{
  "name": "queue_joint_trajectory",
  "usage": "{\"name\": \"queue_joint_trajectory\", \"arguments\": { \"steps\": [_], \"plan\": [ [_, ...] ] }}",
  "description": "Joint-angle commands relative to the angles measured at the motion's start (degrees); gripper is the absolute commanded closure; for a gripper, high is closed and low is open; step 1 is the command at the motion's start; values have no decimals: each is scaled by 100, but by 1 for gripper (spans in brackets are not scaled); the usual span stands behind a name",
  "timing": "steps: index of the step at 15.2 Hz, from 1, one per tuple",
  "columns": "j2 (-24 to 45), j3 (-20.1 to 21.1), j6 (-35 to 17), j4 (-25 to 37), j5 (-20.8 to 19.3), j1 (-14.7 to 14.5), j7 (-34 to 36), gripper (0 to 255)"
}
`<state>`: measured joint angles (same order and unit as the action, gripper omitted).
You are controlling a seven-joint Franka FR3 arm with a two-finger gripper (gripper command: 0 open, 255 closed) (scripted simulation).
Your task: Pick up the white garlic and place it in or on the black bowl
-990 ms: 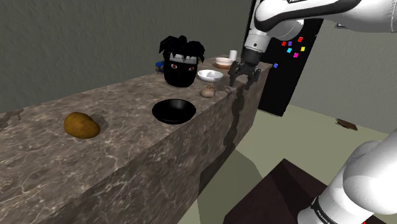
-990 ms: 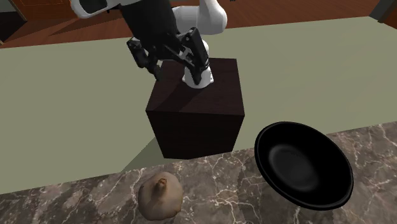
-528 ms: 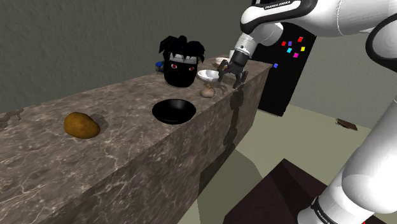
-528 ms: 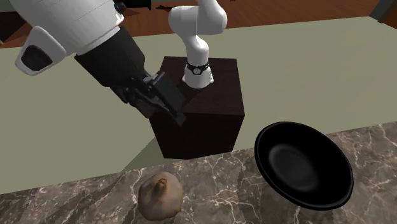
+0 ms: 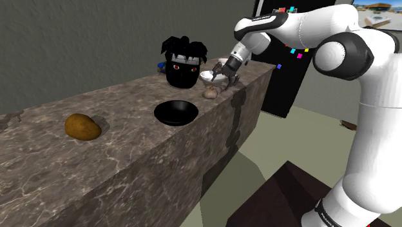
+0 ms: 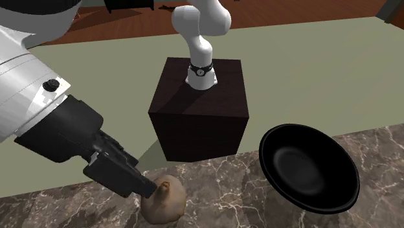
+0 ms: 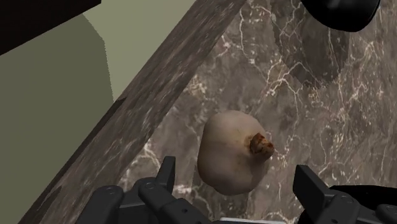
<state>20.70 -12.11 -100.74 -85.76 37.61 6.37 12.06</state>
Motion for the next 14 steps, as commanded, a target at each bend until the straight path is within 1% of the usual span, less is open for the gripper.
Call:
{"name": "queue_joint_trajectory", "arguments": {
  "steps": [1,2,9,14],
  "plan": [
    [477,18,79,513,318,154,163,0],
    [483,25,79,520,319,161,166,0],
    [550,109,-400,158,393,-20,87,0],
    [550,109,-400,158,393,-20,87,0]
  ]
}}
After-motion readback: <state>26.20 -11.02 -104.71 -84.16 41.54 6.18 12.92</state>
